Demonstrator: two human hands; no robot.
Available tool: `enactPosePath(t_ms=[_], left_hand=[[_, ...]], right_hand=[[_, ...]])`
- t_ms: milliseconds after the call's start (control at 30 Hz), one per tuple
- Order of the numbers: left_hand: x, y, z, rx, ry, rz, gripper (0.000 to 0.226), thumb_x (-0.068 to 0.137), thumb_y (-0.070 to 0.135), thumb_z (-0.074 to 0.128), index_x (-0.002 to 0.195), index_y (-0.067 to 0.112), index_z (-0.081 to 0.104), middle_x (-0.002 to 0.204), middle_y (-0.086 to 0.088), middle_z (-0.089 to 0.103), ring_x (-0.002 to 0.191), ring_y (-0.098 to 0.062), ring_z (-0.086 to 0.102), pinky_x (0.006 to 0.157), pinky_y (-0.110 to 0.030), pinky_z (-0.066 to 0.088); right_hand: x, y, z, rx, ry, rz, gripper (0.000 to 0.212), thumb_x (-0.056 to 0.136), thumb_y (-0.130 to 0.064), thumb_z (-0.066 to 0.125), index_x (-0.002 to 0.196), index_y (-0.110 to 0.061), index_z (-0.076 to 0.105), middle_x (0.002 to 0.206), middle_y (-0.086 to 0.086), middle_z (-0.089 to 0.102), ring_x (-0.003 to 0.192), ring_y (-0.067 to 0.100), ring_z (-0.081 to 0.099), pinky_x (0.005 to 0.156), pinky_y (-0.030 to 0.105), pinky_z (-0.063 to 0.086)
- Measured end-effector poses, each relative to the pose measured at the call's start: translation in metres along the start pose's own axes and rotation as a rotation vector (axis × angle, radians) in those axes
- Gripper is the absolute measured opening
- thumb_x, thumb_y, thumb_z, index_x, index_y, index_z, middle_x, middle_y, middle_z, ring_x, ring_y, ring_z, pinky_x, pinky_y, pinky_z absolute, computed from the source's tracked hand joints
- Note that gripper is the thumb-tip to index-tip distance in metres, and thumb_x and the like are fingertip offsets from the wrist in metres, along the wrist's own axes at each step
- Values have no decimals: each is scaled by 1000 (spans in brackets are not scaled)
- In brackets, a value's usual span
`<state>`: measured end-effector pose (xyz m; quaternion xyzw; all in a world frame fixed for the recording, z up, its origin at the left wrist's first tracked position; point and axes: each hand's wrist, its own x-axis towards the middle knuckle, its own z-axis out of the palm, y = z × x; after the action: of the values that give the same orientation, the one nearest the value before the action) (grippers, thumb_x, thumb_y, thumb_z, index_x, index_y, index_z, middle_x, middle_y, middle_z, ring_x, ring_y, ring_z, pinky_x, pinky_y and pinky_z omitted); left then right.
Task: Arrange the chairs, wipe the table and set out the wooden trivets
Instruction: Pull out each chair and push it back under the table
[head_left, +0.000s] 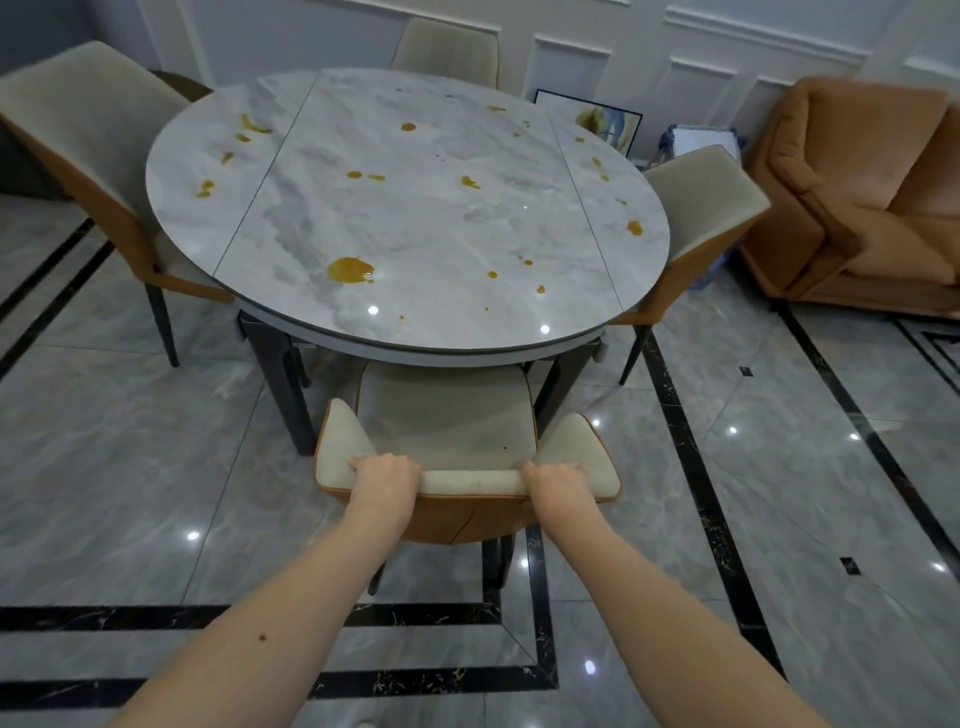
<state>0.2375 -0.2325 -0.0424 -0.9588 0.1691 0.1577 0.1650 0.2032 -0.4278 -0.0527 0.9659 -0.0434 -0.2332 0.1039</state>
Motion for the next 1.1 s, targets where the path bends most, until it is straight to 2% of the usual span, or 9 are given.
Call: enactPosePath(t_ms=[200,400,733,1100], left_hand=[[20,-14,-13,-25,50,-14,26,93,8,50,113,20,59,113,0,63,107,-20,60,92,-37,44],[34,-28,-5,-76,10,-89,25,90,13,58,115,19,55,113,0,63,108,-20,59,101,-41,40],[26,-34,11,-77,62,-96,20,89,13,55,108,21,54,104,1,66,97,-19,63,85,-33,41],[23,-31,14,-59,82,-133,21,89,13,57,108,18,54,102,-1,67,95,-22,63,88,-36,39]], right_hand=[[26,1,-19,16,0,9,34,91,-13,55,123,-13,45,117,8,60,109,32,57,100,53,40],[44,-17,-20,27,54,0,30,90,-15,57,118,-14,47,113,7,61,106,32,59,99,53,40],[37,-26,-17,37,59,22,26,90,-12,55,116,-14,51,110,5,64,102,28,60,97,48,39],[32,-30,-18,26,34,35,31,91,-14,57,120,-14,48,113,6,62,107,29,58,101,52,38]])
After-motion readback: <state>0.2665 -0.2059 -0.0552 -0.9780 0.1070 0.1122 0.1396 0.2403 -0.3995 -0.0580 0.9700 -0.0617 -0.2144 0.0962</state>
